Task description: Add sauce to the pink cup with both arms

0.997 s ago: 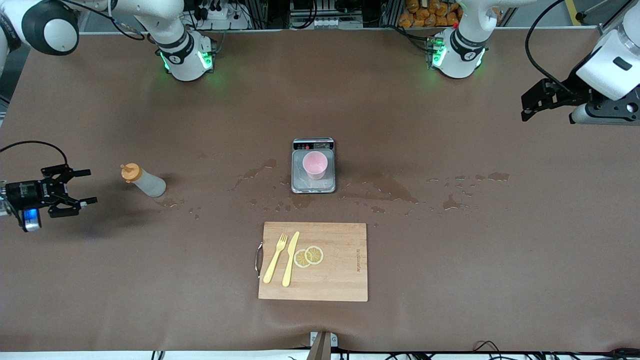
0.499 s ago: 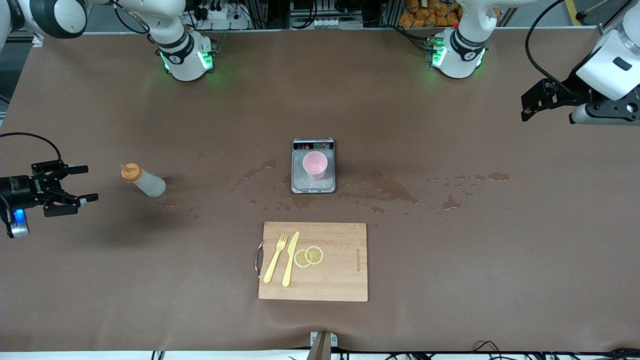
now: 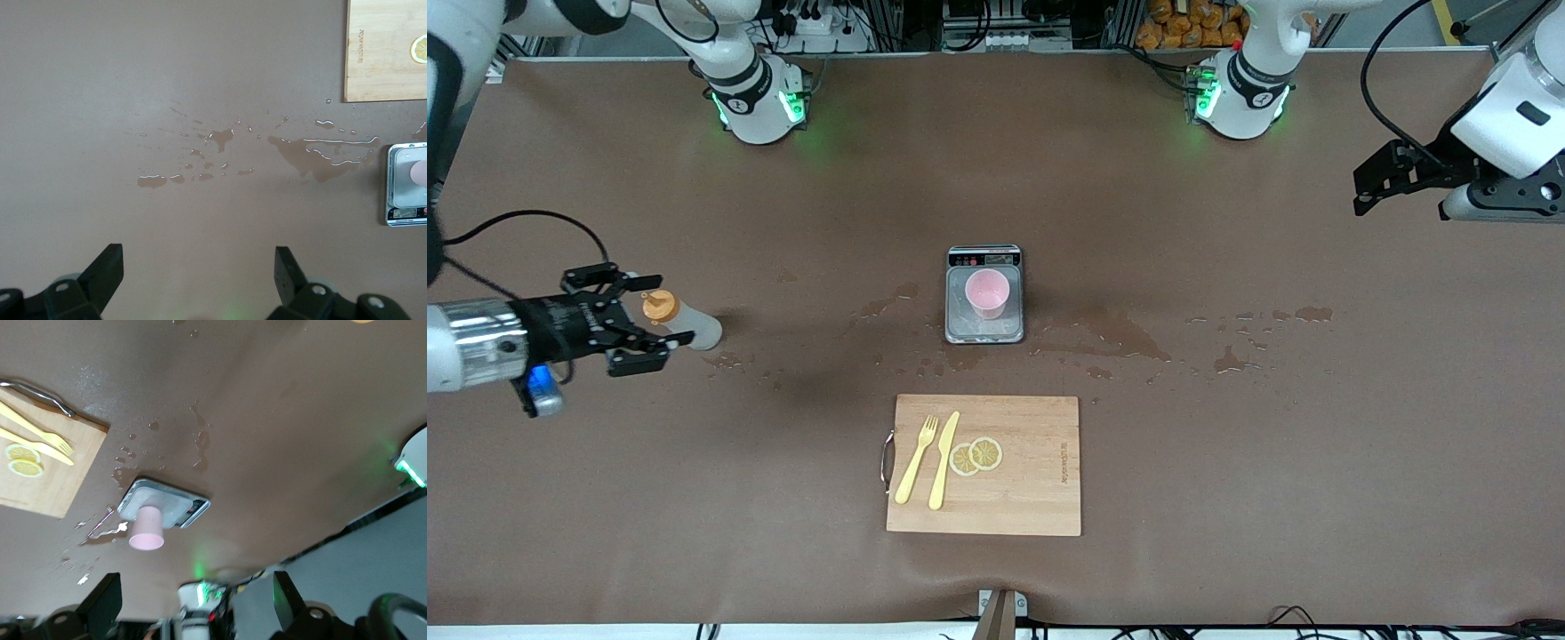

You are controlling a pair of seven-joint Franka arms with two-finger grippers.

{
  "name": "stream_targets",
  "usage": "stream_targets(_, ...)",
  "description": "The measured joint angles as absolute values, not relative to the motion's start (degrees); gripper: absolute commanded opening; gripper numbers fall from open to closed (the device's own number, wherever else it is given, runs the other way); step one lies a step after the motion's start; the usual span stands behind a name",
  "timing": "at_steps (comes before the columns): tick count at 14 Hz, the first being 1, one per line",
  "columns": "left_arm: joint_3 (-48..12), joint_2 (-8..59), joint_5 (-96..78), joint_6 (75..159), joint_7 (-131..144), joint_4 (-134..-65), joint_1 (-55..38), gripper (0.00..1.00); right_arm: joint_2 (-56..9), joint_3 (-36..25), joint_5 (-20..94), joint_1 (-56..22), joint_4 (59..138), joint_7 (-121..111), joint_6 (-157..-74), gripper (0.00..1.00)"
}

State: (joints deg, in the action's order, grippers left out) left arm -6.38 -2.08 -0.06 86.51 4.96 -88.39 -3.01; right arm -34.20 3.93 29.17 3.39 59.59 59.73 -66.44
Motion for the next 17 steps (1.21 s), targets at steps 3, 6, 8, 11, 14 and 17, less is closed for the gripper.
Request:
stream_targets(3, -6.4, -2.1, -0.1, 86.5, 5.0, -88.4, -3.0, 1.00, -32.5, 3.9, 26.3, -2.0, 59.6, 59.6, -68.8, 1.00)
stream_targets(6, -6.4, -2.1, -0.1, 86.5, 4.9, -88.4, -3.0, 1.00, -30.2, 3.2, 16.8, -0.5, 59.4, 40.7, -69.6, 1.00)
stream_targets(8, -6.4, -2.1, -0.1, 86.6, 4.9, -88.4, -3.0, 1.00, -26.9, 3.0, 11.5, 0.4, 60.4, 28.9, -70.7, 1.00)
stream_targets(11, -6.4, -2.1, -0.1, 86.6, 4.9, -88.4, -3.0, 1.00, -19.5, 3.2, 8.4, 0.0, 70.8, 23.4, -79.4, 1.00)
stream_targets(14, -6.4, -2.1, -0.1, 86.6, 4.9, -88.4, -3.0, 1.00, -9.4, 3.2, 7.1, -0.2, 89.6, 14.4, -93.0, 1.00)
stream_targets(17, -6.4, -2.1, -0.1, 86.6, 4.9, -88.4, -3.0, 1.00, -2.7, 2.8, 7.1, 1.4, 100.9, 9.6, -99.6, 1.00)
